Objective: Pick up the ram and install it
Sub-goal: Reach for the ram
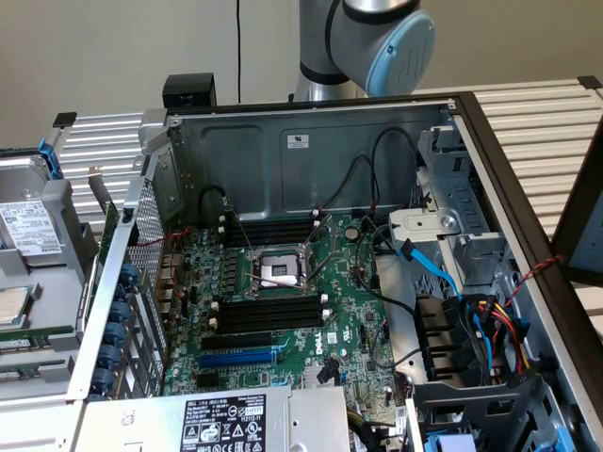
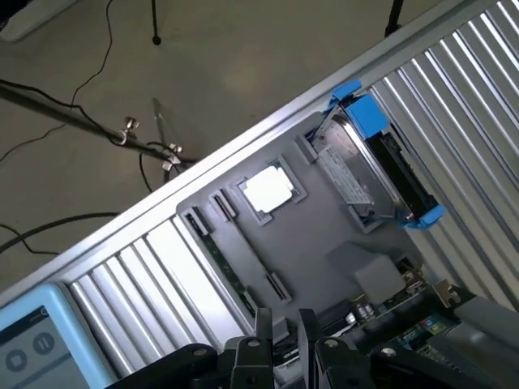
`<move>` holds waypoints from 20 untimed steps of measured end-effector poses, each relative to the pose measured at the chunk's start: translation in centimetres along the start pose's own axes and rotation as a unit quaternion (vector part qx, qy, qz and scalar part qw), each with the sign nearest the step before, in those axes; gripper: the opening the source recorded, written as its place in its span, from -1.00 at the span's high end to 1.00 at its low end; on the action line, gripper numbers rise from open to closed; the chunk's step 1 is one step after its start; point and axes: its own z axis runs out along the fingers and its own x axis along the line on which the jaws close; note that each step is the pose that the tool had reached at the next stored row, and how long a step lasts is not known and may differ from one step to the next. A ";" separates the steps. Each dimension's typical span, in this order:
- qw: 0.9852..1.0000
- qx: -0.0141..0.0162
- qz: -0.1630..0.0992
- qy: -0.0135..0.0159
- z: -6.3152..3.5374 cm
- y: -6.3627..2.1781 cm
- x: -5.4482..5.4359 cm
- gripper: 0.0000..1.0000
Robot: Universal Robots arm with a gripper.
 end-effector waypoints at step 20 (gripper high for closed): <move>0.983 0.002 -0.181 0.005 0.22 -0.01 0.0 0.46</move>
